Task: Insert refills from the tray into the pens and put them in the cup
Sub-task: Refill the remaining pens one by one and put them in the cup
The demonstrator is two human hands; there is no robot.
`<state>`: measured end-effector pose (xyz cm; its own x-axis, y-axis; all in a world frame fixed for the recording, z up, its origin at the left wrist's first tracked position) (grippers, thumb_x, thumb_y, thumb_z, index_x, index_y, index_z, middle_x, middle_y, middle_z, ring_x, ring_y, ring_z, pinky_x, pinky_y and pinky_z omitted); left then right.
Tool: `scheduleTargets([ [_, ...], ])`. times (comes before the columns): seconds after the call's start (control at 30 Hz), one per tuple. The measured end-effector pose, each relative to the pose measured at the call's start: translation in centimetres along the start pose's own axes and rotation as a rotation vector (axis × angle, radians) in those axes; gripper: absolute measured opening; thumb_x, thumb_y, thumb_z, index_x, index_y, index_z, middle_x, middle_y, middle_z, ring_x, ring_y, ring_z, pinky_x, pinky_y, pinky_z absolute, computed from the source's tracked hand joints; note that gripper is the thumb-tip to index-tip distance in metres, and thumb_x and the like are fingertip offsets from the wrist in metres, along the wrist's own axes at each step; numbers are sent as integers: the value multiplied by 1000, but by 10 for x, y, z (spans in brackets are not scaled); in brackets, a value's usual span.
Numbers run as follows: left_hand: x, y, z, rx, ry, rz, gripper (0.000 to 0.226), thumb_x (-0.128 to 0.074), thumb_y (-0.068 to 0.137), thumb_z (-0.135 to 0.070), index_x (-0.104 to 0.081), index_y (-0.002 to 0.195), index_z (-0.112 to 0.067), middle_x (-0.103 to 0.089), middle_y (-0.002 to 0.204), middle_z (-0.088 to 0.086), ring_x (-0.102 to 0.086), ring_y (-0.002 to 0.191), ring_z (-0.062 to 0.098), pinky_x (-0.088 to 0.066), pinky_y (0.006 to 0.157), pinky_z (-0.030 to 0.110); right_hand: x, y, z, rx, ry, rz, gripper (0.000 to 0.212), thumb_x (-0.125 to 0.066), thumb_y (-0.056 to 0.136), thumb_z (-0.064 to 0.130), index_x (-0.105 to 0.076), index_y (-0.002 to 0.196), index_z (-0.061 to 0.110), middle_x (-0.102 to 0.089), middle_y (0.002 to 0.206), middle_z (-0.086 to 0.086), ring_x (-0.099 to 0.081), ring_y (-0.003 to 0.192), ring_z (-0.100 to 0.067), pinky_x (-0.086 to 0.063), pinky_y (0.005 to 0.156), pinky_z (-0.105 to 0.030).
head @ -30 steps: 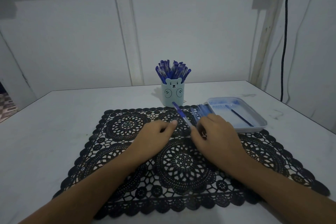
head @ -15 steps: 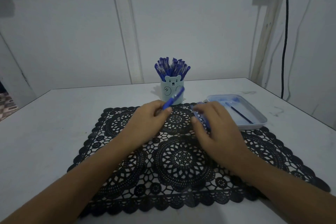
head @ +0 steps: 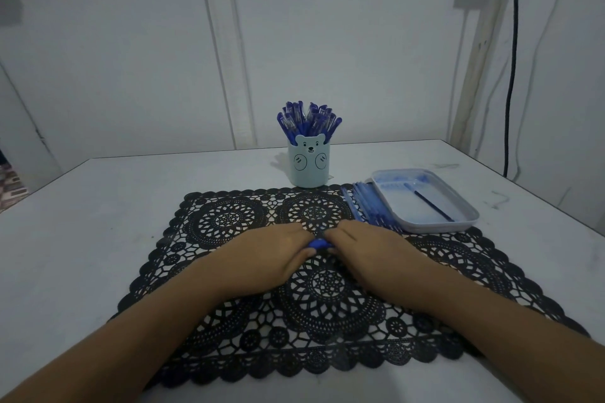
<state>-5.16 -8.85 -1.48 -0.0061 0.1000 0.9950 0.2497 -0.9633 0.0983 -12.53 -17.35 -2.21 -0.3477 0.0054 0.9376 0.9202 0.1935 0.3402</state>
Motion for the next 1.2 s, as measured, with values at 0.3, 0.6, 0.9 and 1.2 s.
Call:
scheduleTargets([
  [0.3,0,-3,-7,-118,17,-147,54,-11,91,-47,-51,114,-18,-53,102,-4,-48,90,9,-41,83,24,9,-4,1,-3,-9,-95,18,-33,92,37,-41,84,23,-48,52,8,-40,37,-10,-30,35,-24],
  [0.6,1,-6,2,-76,60,-234,55,-13,89,-47,-54,112,-18,-50,93,-8,-43,81,4,-39,77,18,12,-4,-16,-173,18,-158,47,-17,88,57,-51,91,24,-53,61,10,-49,49,-9,-37,43,-24],
  [0.9,8,-10,6,76,14,-419,31,-28,94,-46,-45,113,-30,-58,95,-14,-45,70,-2,-31,52,8,5,-7,-23,-248,193,-136,26,-45,93,28,-42,118,20,-57,95,7,-51,89,-14,-42,79,-32],
  [1.2,10,-11,0,35,31,-512,25,-33,93,-39,-52,102,-27,-59,79,-14,-52,60,0,-32,46,10,20,-10,-30,-406,445,-301,39,-29,97,35,-60,94,13,-60,81,1,-52,79,-13,-40,75,-31],
])
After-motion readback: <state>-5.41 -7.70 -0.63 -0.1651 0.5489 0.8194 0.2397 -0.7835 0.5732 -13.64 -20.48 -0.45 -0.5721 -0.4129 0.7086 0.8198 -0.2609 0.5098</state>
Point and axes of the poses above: each hand's wrist, its own y-axis towards the middle knuckle, its own x-axis out of the back of the hand, z = x × y, the point moved 6 cm from there along y, towards the middle knuckle
